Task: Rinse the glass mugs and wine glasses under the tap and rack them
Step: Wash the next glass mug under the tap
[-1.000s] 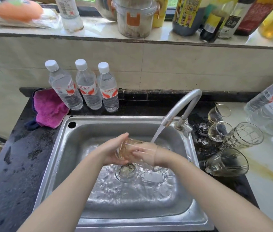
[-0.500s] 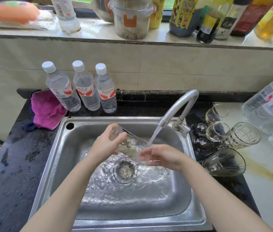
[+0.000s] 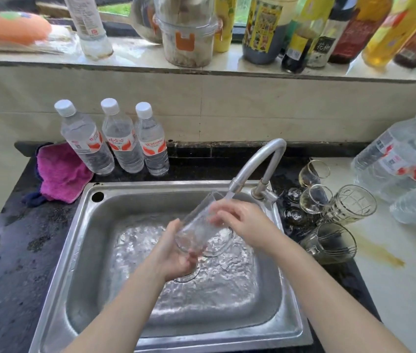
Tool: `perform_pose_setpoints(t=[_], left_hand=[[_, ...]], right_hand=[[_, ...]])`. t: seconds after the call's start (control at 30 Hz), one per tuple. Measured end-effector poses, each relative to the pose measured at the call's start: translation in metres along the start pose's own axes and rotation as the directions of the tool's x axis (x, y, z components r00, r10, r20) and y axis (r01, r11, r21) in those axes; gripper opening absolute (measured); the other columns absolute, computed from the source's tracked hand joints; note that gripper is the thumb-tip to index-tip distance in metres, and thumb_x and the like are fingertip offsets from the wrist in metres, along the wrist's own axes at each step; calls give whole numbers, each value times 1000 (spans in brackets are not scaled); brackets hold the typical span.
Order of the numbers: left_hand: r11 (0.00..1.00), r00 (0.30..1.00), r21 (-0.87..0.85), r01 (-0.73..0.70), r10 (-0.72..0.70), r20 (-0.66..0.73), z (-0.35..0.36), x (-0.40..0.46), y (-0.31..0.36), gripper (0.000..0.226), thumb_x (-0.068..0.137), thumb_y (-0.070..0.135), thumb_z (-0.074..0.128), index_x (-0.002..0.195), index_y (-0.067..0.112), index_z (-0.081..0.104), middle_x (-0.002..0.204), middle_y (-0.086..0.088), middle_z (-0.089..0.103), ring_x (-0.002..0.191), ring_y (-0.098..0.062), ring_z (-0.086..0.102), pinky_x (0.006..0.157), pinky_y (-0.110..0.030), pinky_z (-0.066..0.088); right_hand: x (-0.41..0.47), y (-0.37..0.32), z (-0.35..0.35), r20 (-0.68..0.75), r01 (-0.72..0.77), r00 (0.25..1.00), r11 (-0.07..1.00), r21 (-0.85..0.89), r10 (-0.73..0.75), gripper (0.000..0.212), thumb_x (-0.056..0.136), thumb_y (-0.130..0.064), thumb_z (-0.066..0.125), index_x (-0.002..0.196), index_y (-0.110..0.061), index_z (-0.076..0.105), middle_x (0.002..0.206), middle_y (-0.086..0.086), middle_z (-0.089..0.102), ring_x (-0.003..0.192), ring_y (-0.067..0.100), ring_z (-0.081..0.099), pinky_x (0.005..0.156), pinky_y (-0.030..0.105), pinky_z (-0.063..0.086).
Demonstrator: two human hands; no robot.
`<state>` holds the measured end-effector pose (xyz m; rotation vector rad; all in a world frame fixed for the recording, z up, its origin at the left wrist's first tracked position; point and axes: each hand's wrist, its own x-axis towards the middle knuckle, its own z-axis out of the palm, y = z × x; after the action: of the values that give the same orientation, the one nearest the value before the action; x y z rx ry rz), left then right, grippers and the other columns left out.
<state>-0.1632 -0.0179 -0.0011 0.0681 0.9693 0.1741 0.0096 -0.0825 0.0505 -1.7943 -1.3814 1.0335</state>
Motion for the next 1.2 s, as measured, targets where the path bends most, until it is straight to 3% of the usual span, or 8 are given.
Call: perform_pose_setpoints(t=[0.2,0.43,0.53,0.6,0.7,0.93,1.07,1.2], left_hand=[[858,938,406,-316,346,-2,18,-3,-11,43,99,45,35,108,10,57,88,-13,69,84,-28,63,87,-46,48],[931,987,339,-134,155,-36,14,-18,17,41,98,39,42,111,4,57,101,-20,63,85,-30,63,61,-37,60],[898,967,365,-247,254,30,12,-9,7,41,98,39,44,122,9,57,118,-18,64,106,-31,61,87,-48,54],[896,942,308,-319,335,-1,17,-2,0,41,97,41,42,113,9,62,101,-10,71,89,-21,67,71,-37,53],[949,959,193,-249,270,-88,22,-4,5,38,93,39,44,92,7,65,74,-11,69,60,-21,64,49,-25,50],[898,915,270,-348,388,-113,25,1,5,26,95,29,40,94,12,60,89,-10,65,76,-23,60,65,-34,49],[917,951,319,-238,287,-113,24,-9,16,21,93,25,46,92,10,60,87,-13,64,77,-26,59,68,-37,53],[847,924,415,-334,381,-35,24,-4,6,31,97,37,44,103,13,63,101,-12,66,87,-25,61,72,-39,51]], right_hand=[[6,-10,-3,-208,-178,959,980,85,192,31,98,-15,42,76,-21,63,75,-3,74,75,14,72,81,40,57],[-6,-22,-22,252,-4,965,964,-267,74,25,99,-25,45,107,-16,67,99,-11,68,86,-7,62,80,14,51],[-1,-11,-19,59,-141,988,989,-55,144,28,98,-19,46,85,-12,69,87,1,75,87,18,71,90,42,54],[-2,-14,-8,-8,-204,978,957,206,210,28,100,-17,43,86,-16,67,85,0,76,86,17,72,95,42,52],[-9,-15,-5,117,-87,989,996,3,87,20,100,-22,44,109,-22,63,107,-7,72,101,1,64,97,27,48],[-4,-20,1,-104,-55,992,990,129,69,24,99,-22,46,96,-15,70,97,-2,74,87,8,70,88,33,54],[-14,-9,-7,63,7,998,979,-206,6,15,97,-25,50,103,-18,62,103,-4,71,97,7,66,91,33,51],[-7,-18,-4,-119,-106,984,976,193,131,19,95,-20,55,82,-11,66,82,6,75,74,8,71,82,33,56]])
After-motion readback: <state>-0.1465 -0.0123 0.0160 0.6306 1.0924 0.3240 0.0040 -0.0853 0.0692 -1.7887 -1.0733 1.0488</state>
